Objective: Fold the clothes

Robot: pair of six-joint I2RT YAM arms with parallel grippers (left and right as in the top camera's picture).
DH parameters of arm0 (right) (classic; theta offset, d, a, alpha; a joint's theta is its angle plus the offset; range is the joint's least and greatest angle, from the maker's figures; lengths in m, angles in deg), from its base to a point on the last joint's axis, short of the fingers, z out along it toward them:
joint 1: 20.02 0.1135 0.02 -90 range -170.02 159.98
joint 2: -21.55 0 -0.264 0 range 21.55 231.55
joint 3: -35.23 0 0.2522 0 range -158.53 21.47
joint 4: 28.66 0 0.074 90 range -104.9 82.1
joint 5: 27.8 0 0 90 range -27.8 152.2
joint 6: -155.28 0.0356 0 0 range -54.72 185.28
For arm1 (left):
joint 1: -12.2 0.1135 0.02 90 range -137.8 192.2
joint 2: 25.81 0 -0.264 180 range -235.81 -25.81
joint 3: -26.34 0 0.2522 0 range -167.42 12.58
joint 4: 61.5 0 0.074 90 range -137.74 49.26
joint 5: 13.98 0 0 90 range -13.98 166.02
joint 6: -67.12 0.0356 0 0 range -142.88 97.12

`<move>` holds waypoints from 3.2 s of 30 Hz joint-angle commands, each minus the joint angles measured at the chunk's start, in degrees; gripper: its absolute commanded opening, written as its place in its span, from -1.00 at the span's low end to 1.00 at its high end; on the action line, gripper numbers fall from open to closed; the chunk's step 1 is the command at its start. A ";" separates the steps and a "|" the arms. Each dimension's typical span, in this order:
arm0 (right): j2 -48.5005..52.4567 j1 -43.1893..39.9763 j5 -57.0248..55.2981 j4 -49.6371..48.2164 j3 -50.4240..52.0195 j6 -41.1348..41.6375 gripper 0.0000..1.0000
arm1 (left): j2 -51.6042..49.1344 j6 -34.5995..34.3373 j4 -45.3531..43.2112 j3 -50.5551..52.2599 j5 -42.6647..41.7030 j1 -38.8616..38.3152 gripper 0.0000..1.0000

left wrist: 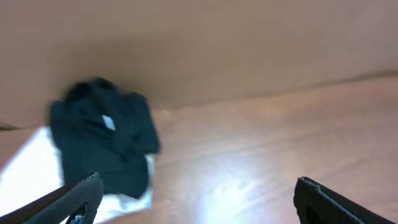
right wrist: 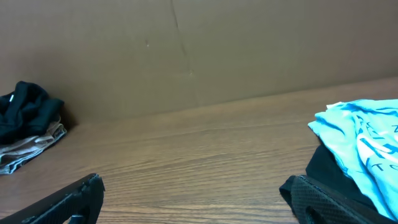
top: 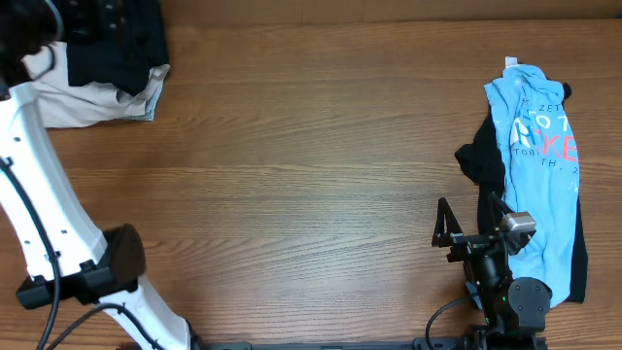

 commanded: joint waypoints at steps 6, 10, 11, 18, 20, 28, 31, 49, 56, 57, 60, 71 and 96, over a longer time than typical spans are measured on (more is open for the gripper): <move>-0.68 0.35 0.22 -0.35 0.59 0.17 1.00 | 20.85 -0.57 0.07 25.35 0.68 -5.16 1.00; -0.68 0.35 0.22 -0.35 0.59 0.17 1.00 | 31.47 -0.55 -2.25 39.80 3.17 -5.20 1.00; -0.68 0.35 0.22 -0.35 0.59 0.17 1.00 | 34.82 -0.52 -4.79 44.59 3.89 -5.20 0.99; -0.68 0.35 0.22 -0.35 0.59 0.17 1.00 | 58.95 -0.39 -30.42 80.48 3.78 -5.20 1.00; -0.68 0.35 0.22 -0.35 0.59 0.17 1.00 | 66.95 -0.94 -37.75 91.65 3.69 -5.20 0.99; -0.68 0.35 0.22 -0.35 0.59 0.17 1.00 | 95.19 -6.27 -60.22 127.38 3.93 -5.16 1.00; -0.68 0.35 0.22 -0.35 0.59 0.17 1.00 | 102.62 -8.39 -66.25 136.54 3.93 -5.16 1.00; -0.68 0.35 0.22 -0.35 0.59 0.17 1.00 | 113.07 -12.35 -76.26 154.00 8.17 -5.20 1.00; -0.68 0.35 0.22 -0.35 0.59 0.17 1.00 | 113.00 -12.35 -76.39 154.00 8.13 -5.20 0.99; -0.68 0.35 0.22 -0.35 0.59 0.17 1.00 | 113.00 -12.35 -76.41 154.00 8.13 -5.20 1.00; -0.68 0.35 0.22 -0.35 0.59 0.17 1.00 | 113.00 -12.37 -76.41 154.00 8.13 -5.20 1.00; -0.68 0.35 0.22 -0.35 0.59 0.17 1.00 | 113.00 -12.35 -76.41 154.00 8.13 -5.20 1.00; -0.68 0.35 0.22 -0.35 0.59 0.17 1.00 | 113.00 -12.35 -76.41 154.00 8.13 -5.20 1.00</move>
